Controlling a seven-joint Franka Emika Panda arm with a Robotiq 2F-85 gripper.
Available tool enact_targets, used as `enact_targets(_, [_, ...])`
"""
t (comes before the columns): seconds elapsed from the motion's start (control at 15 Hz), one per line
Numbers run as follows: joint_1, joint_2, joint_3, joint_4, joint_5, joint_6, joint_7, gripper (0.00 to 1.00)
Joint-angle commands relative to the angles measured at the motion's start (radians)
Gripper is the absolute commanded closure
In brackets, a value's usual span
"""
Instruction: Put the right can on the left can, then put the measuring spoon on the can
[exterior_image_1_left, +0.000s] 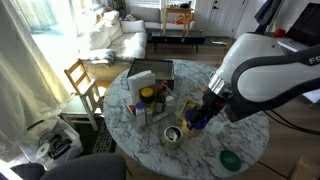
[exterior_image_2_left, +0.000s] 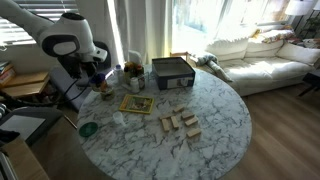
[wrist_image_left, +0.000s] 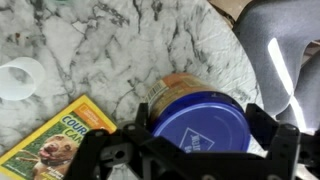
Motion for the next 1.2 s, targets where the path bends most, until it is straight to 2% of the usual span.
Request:
enact_targets(0.0, [0.027, 0.049, 0.02, 0.058, -0.09, -0.055, -0.025, 0.3])
enact_targets(0.33, [0.044, 0.119, 0.034, 0.119, -0.197, -0.045, -0.049, 0.3])
enact_targets(0.8, [0.047, 0.244, 0.044, 0.235, -0.249, -0.059, -0.116, 0.3])
enact_targets(1.13, [0.044, 0.288, 0.04, 0.287, -0.294, -0.084, -0.128, 0.3])
